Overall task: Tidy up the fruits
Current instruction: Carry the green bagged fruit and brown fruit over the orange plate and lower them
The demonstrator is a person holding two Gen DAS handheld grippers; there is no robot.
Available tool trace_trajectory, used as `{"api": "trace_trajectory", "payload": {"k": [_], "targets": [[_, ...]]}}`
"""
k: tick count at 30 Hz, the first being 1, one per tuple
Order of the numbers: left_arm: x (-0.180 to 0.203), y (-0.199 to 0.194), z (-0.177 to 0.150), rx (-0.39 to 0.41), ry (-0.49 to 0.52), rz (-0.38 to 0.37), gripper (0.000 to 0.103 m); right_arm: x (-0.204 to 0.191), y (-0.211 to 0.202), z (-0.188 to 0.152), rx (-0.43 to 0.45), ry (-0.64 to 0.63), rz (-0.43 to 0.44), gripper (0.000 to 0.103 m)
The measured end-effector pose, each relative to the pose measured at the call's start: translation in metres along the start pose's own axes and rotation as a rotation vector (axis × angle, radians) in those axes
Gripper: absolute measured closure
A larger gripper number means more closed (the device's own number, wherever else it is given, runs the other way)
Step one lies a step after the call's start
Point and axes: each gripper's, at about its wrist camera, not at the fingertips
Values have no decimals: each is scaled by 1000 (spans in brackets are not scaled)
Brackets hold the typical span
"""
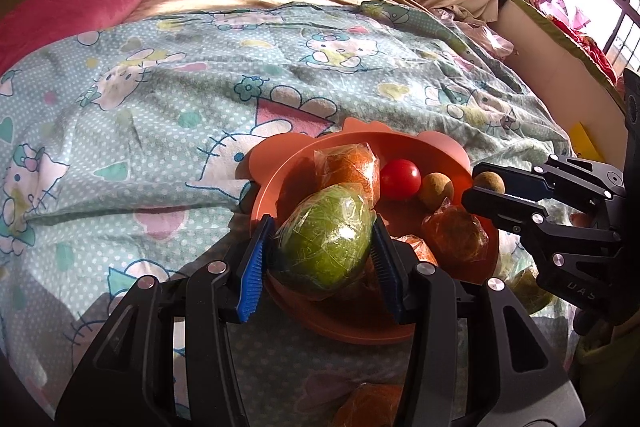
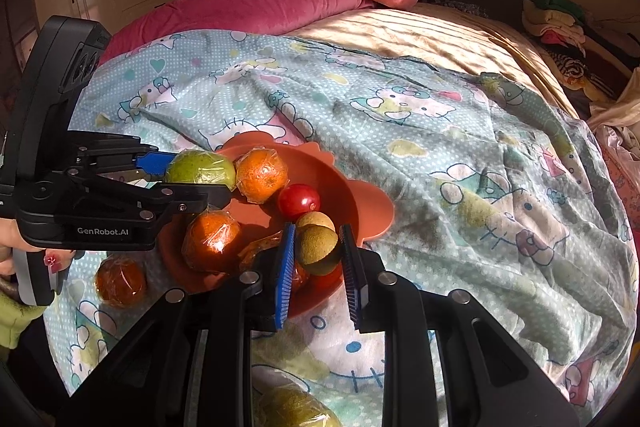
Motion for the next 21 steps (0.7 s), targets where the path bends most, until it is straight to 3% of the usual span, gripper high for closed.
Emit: {"api": "trace_trajectory", "payload": {"k": [21], "targets": [[0,0,0,-2,-1,-2,63,2,2,-2,0,17,-4,81]]}}
Point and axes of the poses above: each gripper's, at about its wrist camera, not at the fingertips, and y roughly the way its jaws point, x to its right, z to its top, and after that the axes turned 15 degrees about -y, right-handed
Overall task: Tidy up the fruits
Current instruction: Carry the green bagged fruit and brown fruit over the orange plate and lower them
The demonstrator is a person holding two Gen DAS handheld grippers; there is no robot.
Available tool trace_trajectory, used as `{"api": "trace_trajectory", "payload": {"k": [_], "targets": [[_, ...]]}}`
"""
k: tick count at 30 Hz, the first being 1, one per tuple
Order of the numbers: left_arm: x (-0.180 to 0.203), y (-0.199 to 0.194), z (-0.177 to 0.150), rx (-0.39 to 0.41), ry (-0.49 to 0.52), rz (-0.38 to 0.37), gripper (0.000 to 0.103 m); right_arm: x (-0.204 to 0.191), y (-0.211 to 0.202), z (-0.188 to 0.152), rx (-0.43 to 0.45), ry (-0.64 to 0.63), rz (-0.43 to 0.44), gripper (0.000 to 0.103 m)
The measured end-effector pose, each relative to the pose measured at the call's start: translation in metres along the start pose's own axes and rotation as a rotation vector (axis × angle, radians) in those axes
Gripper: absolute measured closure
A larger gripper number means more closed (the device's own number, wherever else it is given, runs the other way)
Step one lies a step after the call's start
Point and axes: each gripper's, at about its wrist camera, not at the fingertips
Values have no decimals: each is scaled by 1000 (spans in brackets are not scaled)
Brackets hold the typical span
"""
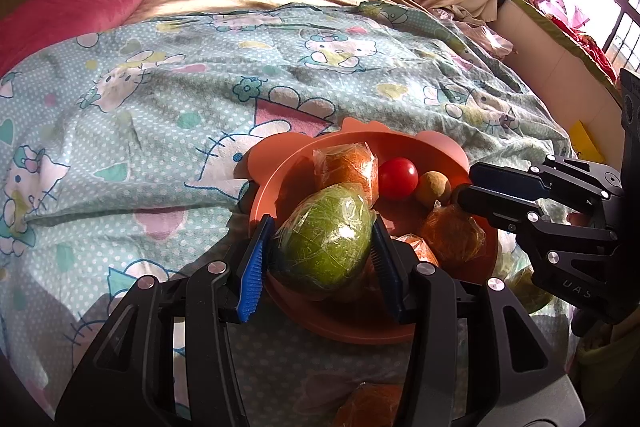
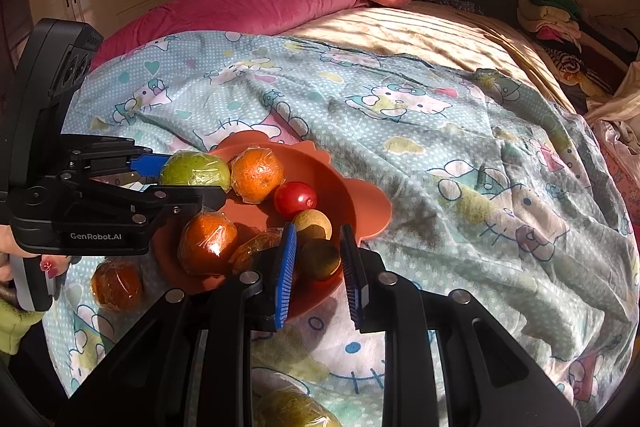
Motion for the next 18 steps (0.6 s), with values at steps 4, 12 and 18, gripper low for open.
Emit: {"api": "trace_trajectory", "payload": {"k": [4,12,18], "targets": [[0,0,0,0,1,1,63,-2,-3,0,7,-3,2,79],[0,0,-1,0,-2,0,63,-1,-8,-2,9,7,-3,69],[1,0,0,0,-1,1,63,-3,-13,-2,15,5,-12,62]]}}
Point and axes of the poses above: each gripper's, at about its wrist camera, not at the fingertips, and y roughly the way its jaws point, x to its right, z to its top, and after that the axes turned 15 degrees about -y, right-handed
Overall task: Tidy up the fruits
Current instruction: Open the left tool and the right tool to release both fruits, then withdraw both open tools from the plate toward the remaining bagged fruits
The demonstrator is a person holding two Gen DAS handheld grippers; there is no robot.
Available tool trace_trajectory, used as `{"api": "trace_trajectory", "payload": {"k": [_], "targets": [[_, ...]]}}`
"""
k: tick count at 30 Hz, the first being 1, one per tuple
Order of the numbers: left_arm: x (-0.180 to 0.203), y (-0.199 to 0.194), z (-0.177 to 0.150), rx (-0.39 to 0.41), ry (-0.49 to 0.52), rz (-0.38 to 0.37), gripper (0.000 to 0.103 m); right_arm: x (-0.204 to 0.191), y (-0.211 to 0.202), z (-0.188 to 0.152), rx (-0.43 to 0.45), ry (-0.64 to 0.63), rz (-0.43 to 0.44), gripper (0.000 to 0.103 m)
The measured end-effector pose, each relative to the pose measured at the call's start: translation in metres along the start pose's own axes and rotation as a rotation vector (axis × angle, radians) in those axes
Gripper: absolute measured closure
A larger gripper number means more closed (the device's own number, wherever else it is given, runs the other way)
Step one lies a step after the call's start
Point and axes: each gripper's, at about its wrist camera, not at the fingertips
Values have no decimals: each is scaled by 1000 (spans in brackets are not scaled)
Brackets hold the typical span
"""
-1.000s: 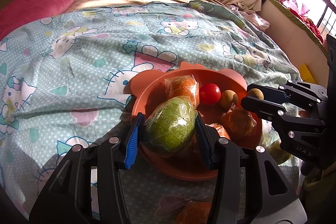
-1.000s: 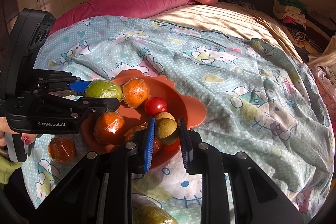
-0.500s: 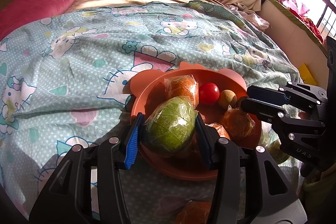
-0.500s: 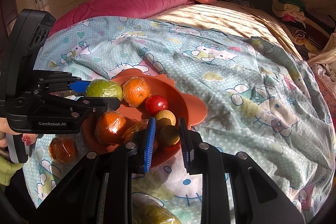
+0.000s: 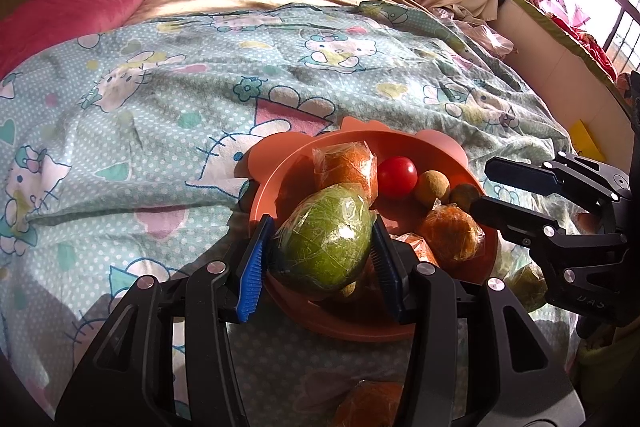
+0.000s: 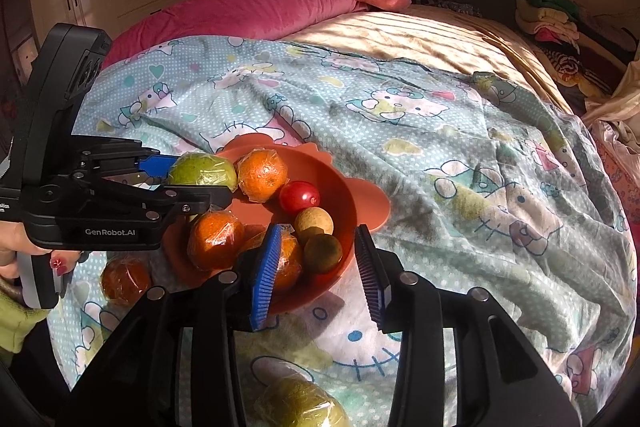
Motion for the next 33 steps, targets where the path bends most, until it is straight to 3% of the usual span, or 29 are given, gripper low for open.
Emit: {"api": "trace_trajectory", "payload": {"k": [13,20,33], "targets": [[0,-23,4,58,5,-8,58,-3,-9,-1,9,-3,-19,53],[0,-34,5,88,3,-5,50,-4,-14,-2,15,3,-27,48],[2,-75,2,177,0,-9,23,4,-43,2,68,29,-68,28]]}}
Point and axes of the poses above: each gripper's, at about its wrist camera, not at the fingertips, and y roughly the way its jaws point, x to its right, z to its top, and after that the axes turned 15 degrees about -y, right-handed
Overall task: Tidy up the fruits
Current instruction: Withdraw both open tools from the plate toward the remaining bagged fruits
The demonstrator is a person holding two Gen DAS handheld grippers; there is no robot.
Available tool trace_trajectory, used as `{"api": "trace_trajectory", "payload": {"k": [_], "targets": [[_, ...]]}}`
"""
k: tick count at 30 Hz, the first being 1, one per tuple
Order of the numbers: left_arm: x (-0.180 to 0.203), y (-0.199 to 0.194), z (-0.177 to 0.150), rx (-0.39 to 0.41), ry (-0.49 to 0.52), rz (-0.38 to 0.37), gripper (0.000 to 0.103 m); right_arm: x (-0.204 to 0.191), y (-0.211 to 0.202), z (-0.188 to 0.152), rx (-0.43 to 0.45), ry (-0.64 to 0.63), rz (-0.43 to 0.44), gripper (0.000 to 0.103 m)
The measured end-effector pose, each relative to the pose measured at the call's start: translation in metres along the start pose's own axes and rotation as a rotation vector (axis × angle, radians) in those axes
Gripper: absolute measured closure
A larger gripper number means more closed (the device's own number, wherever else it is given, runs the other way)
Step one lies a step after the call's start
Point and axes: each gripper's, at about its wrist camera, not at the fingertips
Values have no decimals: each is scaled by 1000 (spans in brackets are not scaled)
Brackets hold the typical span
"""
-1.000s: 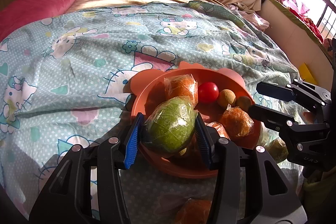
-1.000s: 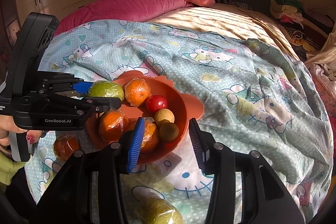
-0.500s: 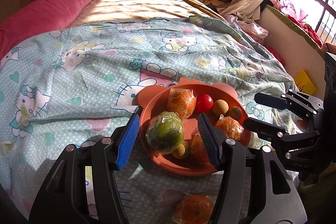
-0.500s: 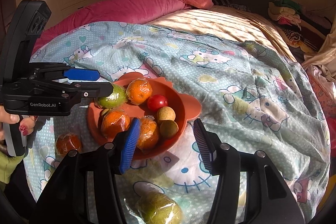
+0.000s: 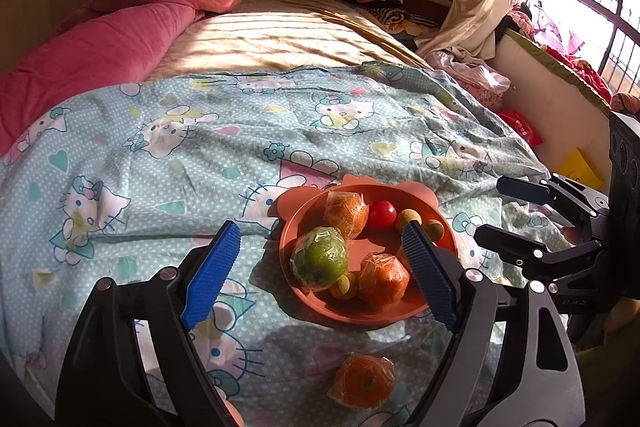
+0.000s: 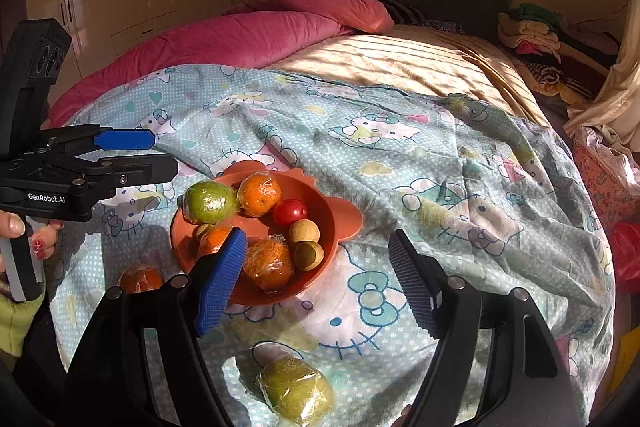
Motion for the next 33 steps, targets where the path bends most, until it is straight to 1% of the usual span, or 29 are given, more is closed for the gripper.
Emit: {"api": "trace_trajectory", "payload": {"k": [4,5,6,8,12,17,33], "targets": [[1,-13,-2,23,3,1,15,0,-11,1,15,-7,-16,21],[1,-16,-3,30,1,4,10,0,-14,2,21,-8,-21,20],[2,-20,-4,35,0,0,10,-1,-17,2,27,-8,-24,18],[2,-27,-6,46,1,-10,10,-3,-22,2,36,-12,-23,16],[2,-37,-9,64,0,-2,10,-7,-32,-1,47,-14,-29,12],[6,-42,-17,62,10,-2,10,-13,-37,-8,37,-21,-28,10],[3,-37,-51,-5,13,8,10,-23,-39,-31,-7,-9,-18,8]]}}
Point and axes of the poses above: each gripper's, at about its wrist camera, not at the fingertips, and y roughly the way its jaws point, x to its right, z to its top, and after that the axes turned 15 degrees about -y, right-handed
